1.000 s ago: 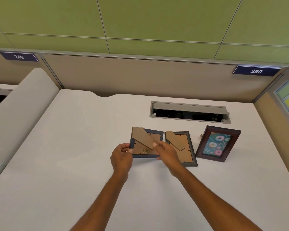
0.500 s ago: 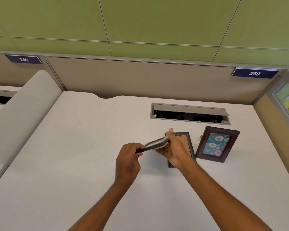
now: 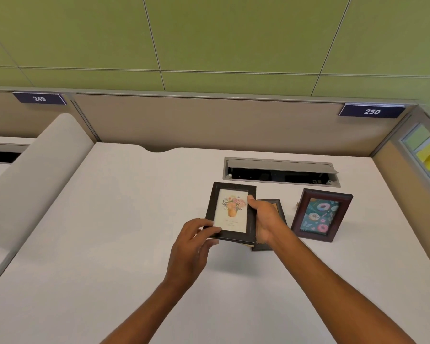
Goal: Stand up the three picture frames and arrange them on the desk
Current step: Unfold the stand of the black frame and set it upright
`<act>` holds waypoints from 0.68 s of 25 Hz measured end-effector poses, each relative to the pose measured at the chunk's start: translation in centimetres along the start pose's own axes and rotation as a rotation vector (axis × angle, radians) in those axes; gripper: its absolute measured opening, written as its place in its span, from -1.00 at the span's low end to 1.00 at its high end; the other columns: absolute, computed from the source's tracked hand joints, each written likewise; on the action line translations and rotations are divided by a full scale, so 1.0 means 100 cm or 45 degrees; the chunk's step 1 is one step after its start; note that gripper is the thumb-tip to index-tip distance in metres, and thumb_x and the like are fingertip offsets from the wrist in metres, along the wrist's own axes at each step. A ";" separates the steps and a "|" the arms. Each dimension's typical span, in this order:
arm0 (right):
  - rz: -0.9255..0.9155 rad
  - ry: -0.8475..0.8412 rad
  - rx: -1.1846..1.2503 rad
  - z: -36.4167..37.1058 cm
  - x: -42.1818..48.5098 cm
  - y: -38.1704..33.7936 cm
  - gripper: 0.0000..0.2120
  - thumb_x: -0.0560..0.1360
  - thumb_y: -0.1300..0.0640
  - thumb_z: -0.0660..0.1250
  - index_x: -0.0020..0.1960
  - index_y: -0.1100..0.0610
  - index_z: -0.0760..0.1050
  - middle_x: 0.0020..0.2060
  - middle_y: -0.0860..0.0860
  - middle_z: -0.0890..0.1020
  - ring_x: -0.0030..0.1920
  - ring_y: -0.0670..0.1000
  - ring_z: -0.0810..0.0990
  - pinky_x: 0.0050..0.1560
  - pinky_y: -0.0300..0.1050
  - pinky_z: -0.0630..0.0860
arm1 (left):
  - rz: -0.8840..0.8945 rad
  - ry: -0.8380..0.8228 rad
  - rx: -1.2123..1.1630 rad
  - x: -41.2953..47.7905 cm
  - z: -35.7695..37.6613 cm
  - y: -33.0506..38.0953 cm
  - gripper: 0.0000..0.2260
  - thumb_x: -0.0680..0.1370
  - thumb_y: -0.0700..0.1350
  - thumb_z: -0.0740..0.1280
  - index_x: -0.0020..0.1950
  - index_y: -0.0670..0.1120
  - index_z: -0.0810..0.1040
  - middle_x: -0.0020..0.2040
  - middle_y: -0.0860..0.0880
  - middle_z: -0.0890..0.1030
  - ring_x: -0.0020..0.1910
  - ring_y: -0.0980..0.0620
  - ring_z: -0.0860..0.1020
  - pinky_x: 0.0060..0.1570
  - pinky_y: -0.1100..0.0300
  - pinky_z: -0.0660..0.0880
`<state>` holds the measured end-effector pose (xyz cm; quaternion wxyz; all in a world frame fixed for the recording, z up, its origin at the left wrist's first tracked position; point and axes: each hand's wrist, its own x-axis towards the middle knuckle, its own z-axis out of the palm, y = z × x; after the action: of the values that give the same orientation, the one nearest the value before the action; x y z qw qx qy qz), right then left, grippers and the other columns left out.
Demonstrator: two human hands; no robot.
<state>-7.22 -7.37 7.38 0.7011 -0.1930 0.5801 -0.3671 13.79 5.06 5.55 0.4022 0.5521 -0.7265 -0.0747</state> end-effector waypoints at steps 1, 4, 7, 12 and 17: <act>-0.022 -0.002 -0.015 -0.001 0.000 -0.001 -0.66 0.76 -0.02 0.28 0.33 0.19 0.65 0.17 0.21 0.78 0.20 0.31 0.75 0.30 0.43 0.63 | -0.086 0.017 -0.074 0.000 -0.001 0.001 -0.74 0.63 -0.20 0.47 0.32 -0.11 0.74 0.35 -0.04 0.67 0.37 0.01 0.61 0.32 0.19 0.60; -0.090 0.002 -0.090 -0.004 -0.002 -0.001 -0.63 0.75 -0.09 0.27 0.32 0.14 0.68 0.21 0.18 0.77 0.24 0.32 0.72 0.38 0.40 0.59 | -0.618 0.071 -0.450 0.012 -0.003 0.005 -0.66 0.70 -0.23 0.39 0.48 -0.07 0.64 0.42 0.01 0.67 0.35 0.10 0.66 0.42 0.12 0.58; -0.152 0.004 -0.157 -0.008 -0.006 0.004 -0.66 0.74 -0.12 0.26 0.26 0.04 0.72 0.14 0.11 0.81 0.19 0.27 0.76 0.35 0.38 0.63 | -1.113 -0.047 -0.883 0.032 -0.006 0.008 -0.62 0.73 -0.13 0.35 0.57 -0.01 0.54 0.30 0.01 0.75 0.15 0.03 0.77 0.16 0.08 0.73; -0.242 -0.021 -0.182 -0.013 -0.021 0.009 -0.68 0.74 -0.12 0.28 0.24 0.03 0.72 0.09 0.07 0.83 0.09 0.19 0.82 0.23 0.32 0.70 | -1.159 -0.212 -1.095 0.043 -0.004 0.011 -0.72 0.76 -0.12 0.30 0.44 -0.03 0.66 0.23 0.02 0.78 0.24 -0.08 0.75 0.24 -0.15 0.70; -0.280 -0.038 -0.234 -0.028 -0.036 0.012 -0.63 0.72 -0.19 0.27 0.27 0.00 0.72 0.12 0.04 0.82 0.17 0.16 0.79 0.29 0.31 0.67 | -1.170 -0.295 -1.136 0.045 0.006 0.019 -0.76 0.77 -0.17 0.27 0.33 -0.05 0.69 0.18 -0.03 0.80 0.23 -0.08 0.75 0.20 -0.11 0.71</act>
<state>-9.76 -3.49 8.21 0.6446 -0.3242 0.5760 -0.3841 11.68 1.69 8.45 0.4390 0.5750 -0.3543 -0.5926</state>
